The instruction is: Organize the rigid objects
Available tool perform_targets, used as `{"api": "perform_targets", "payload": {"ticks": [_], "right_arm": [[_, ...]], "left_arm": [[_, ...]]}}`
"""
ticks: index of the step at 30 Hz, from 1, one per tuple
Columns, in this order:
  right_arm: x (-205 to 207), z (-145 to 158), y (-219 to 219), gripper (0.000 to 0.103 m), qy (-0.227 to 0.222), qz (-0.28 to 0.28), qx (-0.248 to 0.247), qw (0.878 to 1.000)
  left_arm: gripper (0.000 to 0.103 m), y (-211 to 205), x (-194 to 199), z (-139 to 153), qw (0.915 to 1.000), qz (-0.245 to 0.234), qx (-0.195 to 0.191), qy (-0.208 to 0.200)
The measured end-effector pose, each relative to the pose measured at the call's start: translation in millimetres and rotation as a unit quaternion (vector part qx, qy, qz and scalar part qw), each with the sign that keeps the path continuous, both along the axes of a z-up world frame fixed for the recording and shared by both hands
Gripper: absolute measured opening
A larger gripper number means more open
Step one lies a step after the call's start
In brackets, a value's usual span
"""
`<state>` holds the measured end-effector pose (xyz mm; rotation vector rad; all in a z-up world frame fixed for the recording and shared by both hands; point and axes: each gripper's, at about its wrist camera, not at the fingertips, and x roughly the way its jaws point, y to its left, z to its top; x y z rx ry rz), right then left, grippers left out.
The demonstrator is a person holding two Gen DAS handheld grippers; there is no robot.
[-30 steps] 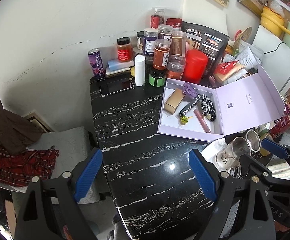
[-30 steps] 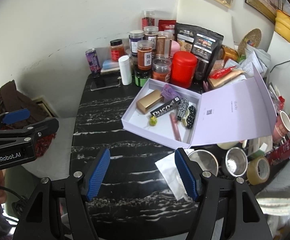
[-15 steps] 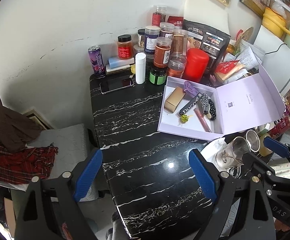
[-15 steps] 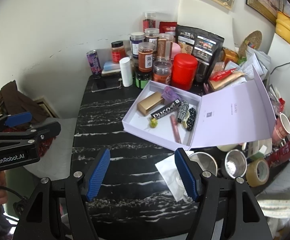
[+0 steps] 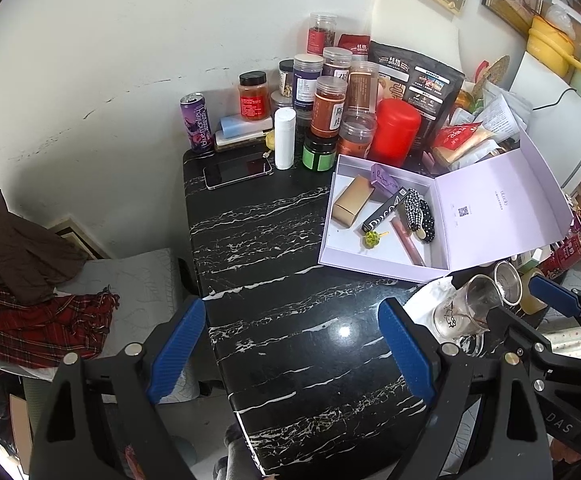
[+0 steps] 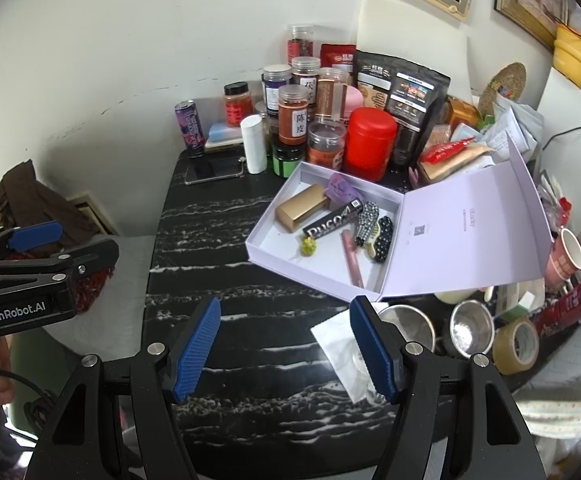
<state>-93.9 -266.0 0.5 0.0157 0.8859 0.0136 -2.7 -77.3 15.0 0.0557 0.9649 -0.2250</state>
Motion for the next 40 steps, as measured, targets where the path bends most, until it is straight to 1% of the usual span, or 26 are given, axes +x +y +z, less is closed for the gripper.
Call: {"api": "perform_targets", "payload": {"ticks": [21, 28, 40], "right_arm": [[-1.8, -3.9, -0.8, 0.068, 0.007, 0.001, -0.005, 1.000], [0.2, -6.8, -3.7, 0.068, 0.011, 0.002, -0.008, 1.000], [3.8, -10.8, -5.9, 0.068, 0.016, 0.005, -0.013, 1.000]], "left_arm": [[0.089, -3.8, -1.5, -0.2, 0.9999, 0.002, 0.011, 0.000], [0.089, -6.4, -0.8, -0.6, 0.9999, -0.004, 0.015, -0.002], [0.089, -9.7, 3.5, -8.5, 0.9997, -0.005, 0.020, 0.010]]}}
